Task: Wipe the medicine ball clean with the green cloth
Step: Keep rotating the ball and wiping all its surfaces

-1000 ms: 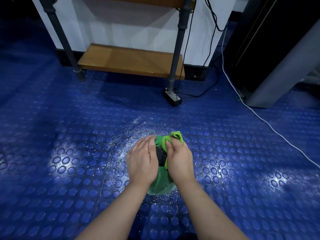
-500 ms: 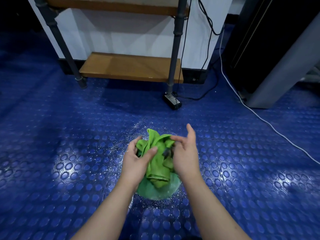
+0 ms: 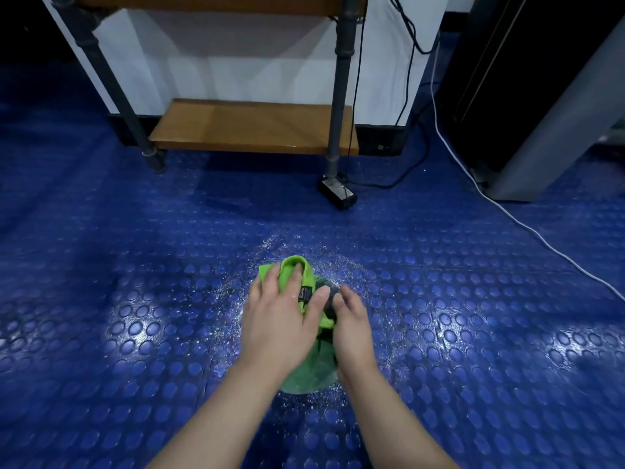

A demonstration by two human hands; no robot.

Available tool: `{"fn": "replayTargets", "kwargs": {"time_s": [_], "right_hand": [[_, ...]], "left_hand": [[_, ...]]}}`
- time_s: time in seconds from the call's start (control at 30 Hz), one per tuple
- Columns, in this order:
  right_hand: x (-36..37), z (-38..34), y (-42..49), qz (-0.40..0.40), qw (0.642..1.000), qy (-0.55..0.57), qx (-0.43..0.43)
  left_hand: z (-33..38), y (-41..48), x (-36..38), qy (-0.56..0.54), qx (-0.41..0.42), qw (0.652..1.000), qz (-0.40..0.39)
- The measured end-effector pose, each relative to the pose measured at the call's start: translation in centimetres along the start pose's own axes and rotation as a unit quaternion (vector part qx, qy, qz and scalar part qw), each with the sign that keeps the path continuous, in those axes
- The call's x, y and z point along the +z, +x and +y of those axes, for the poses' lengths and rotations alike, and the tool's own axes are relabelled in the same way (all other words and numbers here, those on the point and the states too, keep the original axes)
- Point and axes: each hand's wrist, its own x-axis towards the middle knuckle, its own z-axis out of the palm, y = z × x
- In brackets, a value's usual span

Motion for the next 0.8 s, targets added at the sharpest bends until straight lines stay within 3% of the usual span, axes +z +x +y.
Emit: {"fn": "replayTargets", "kwargs": {"time_s": [0.07,0.17,0.27,0.33,0.37,0.47,0.5,0.57,0.63,0.73,0.8], "right_hand": [[0.5,0.6,-0.5,0.044,0.993,-0.092,-0.055],[1.6,1.0,-0.9,0.097,0.977,-0.156,-0.106],[2.1,0.9,-1.1,0.093,0.97,-0.176,-0.14],[2.1,1.1,-1.3,0.08,0.966,-0.191,-0.153],[1.8,1.0,-1.3,0.066,0.966,-0.191,-0.159],[-0.3,-0.1,-0.4,-0.021,0.97,-0.169,-0.173],[-1.3,-0.8,0.0,-0.064,0.967,-0.178,-0.172],[-2.9,-2.1,0.8,-0.119,0.946,-0.256,-0.157],[-3.4,-2.4,1.3,-0.096,0.934,-0.327,-0.106],[-2.1,-2.3,0.6,-0.063,0.943,-0.326,-0.01],[-1.2,-2.1,0.2,-0.044,0.947,-0.318,-0.004]], "left_hand": [[-0.6,0.8,0.4,0.009,-0.019,0.999,0.045],[-1.8,2.2,0.4,-0.067,-0.003,0.992,0.102],[-3.6,2.9,-0.2,-0.137,-0.02,0.982,0.126],[-5.0,3.4,-0.8,-0.221,-0.072,0.967,0.1],[-5.8,3.9,-1.4,-0.313,-0.119,0.939,0.075],[-7.3,4.6,-3.4,-0.596,-0.202,0.777,0.021],[-7.6,4.5,-3.8,-0.62,-0.2,0.758,0.018],[-7.4,3.7,-4.0,-0.62,-0.179,0.764,0.021],[-6.3,2.5,-3.5,-0.585,-0.149,0.797,0.03],[-4.3,1.0,-2.3,-0.531,-0.096,0.841,0.041],[-3.5,0.3,-1.0,-0.477,-0.057,0.877,0.023]]}}
